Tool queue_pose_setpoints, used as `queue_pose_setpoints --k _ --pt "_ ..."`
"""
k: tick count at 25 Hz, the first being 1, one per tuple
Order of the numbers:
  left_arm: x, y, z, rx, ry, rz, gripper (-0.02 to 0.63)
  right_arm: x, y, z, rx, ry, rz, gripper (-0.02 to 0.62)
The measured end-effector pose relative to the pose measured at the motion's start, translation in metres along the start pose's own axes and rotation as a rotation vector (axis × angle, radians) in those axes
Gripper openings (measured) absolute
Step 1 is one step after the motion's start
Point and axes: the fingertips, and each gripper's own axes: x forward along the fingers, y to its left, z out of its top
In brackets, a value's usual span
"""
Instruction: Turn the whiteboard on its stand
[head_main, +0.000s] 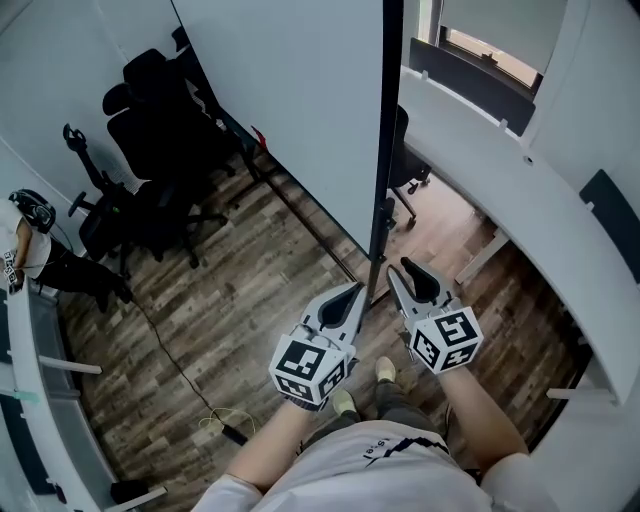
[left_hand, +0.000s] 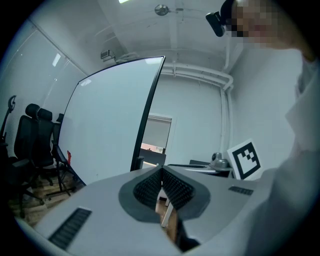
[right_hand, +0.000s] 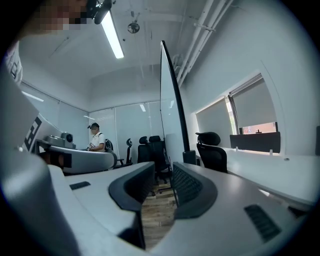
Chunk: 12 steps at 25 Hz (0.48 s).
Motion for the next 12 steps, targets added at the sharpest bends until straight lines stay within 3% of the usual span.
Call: queue_pose_setpoints --k 12 --pt "0.065 0.02 0.009 0.005 -0.002 0.137 0.012 0.096 -0.077 -0.011 -0.051 0.03 0.039 0.219"
